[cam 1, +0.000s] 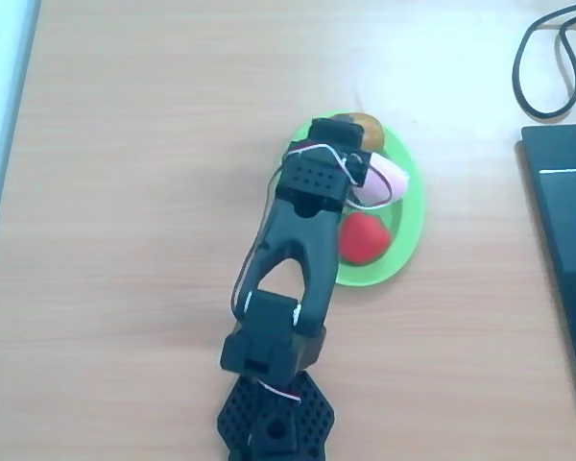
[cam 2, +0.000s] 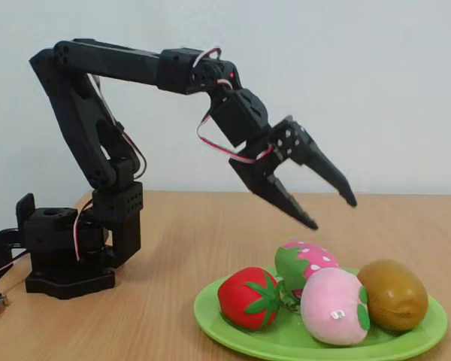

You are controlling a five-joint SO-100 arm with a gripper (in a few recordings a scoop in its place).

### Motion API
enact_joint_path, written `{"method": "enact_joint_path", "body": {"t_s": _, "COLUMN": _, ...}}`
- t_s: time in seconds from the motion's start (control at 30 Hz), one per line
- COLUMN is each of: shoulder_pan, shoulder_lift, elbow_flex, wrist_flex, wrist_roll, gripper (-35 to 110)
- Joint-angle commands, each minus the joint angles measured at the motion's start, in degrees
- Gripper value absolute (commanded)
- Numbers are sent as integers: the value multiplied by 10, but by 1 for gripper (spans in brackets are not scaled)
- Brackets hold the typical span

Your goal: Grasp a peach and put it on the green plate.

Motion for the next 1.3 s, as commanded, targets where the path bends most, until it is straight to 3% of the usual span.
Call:
{"method": "enact_joint_path", "body": {"t_s": 0.0, "shoulder_pan": -8, "shoulder_lift": 63, "elbow_flex": 3, "wrist_flex": 5, "wrist_roll": 9, "gripper": 22}}
{"method": "enact_joint_path", "body": {"t_s": 0.57, "shoulder_pan": -120, "shoulder_lift": 300, "elbow_flex": 159, "wrist_flex": -3, "wrist_roll": 23, "gripper": -3}}
{"method": "enact_joint_path", "body": {"t_s": 1.27, "shoulder_pan": -186, "shoulder_lift": 515, "elbow_flex": 419, "wrist_flex": -32, "wrist_roll": 41, "gripper": -8}}
